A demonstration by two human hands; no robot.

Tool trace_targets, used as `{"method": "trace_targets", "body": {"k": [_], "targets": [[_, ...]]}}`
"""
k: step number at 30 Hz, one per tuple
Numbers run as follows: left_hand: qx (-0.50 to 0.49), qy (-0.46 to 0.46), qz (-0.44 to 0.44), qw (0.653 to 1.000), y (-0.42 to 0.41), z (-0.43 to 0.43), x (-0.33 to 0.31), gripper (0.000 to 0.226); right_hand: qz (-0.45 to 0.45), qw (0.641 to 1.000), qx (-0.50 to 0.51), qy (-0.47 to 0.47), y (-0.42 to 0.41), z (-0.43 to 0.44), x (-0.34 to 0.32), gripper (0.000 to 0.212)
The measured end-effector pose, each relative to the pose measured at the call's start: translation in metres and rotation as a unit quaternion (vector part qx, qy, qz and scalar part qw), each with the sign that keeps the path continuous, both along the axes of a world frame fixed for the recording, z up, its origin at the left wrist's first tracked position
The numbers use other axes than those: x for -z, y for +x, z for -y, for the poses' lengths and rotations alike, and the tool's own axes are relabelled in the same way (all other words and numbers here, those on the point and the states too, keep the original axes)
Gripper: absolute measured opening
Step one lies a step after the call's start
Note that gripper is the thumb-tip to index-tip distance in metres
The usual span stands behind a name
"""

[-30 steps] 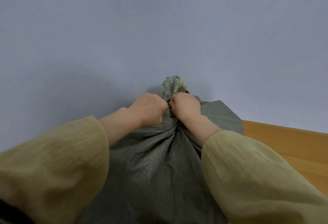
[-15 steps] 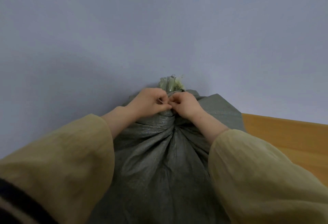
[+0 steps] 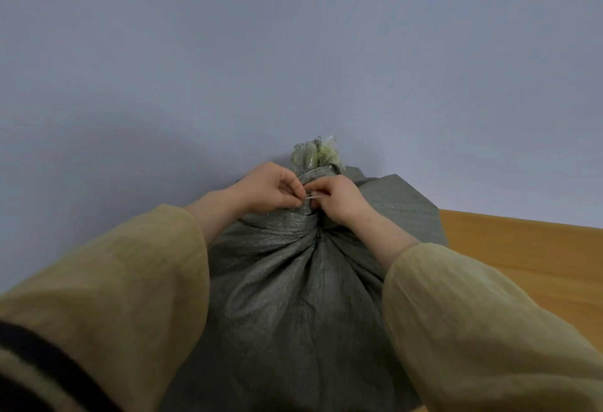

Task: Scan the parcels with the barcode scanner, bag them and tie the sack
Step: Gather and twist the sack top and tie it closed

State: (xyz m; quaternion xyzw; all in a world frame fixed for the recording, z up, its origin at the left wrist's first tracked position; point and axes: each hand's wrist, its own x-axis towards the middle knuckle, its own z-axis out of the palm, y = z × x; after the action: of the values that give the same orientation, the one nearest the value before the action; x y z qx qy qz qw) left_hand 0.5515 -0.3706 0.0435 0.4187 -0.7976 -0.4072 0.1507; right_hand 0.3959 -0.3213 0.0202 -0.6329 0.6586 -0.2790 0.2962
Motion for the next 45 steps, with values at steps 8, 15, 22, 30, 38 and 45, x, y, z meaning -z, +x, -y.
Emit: {"method": "trace_targets", "body": {"k": [8,15,22,30,38,45], "targets": [[-0.060,-0.022,-0.040,0.997,-0.011,-0.010,0.004,0.014,-0.099,0.992,0.033,-0.070,-0.001,-0.008,0.007,0.028],[-0.043,-0.077,-0.015,0.996,-0.003,-0.021,0.002,0.007,0.064,0.988,0.075,-0.115,-0.001,-0.025,-0.001,0.025],[-0.043,-0.139,0.051,0.988,-0.002,-0.031,0.002,0.022,0.183,0.951,0.229,-0.099,-0.010,-0.025,0.001,0.017],[-0.045,-0.150,0.072,0.985,-0.001,-0.033,0.002,0.020,0.041,0.983,0.179,0.018,-0.018,-0.023,-0.005,0.018],[-0.048,-0.153,0.078,0.984,-0.003,-0.034,-0.001,0.019,-0.275,0.956,0.097,0.027,-0.005,-0.020,-0.010,0.020],[-0.032,-0.195,0.098,0.975,-0.010,-0.040,-0.008,0.019,-0.255,0.963,0.082,-0.020,-0.008,-0.029,-0.008,0.025]]}}
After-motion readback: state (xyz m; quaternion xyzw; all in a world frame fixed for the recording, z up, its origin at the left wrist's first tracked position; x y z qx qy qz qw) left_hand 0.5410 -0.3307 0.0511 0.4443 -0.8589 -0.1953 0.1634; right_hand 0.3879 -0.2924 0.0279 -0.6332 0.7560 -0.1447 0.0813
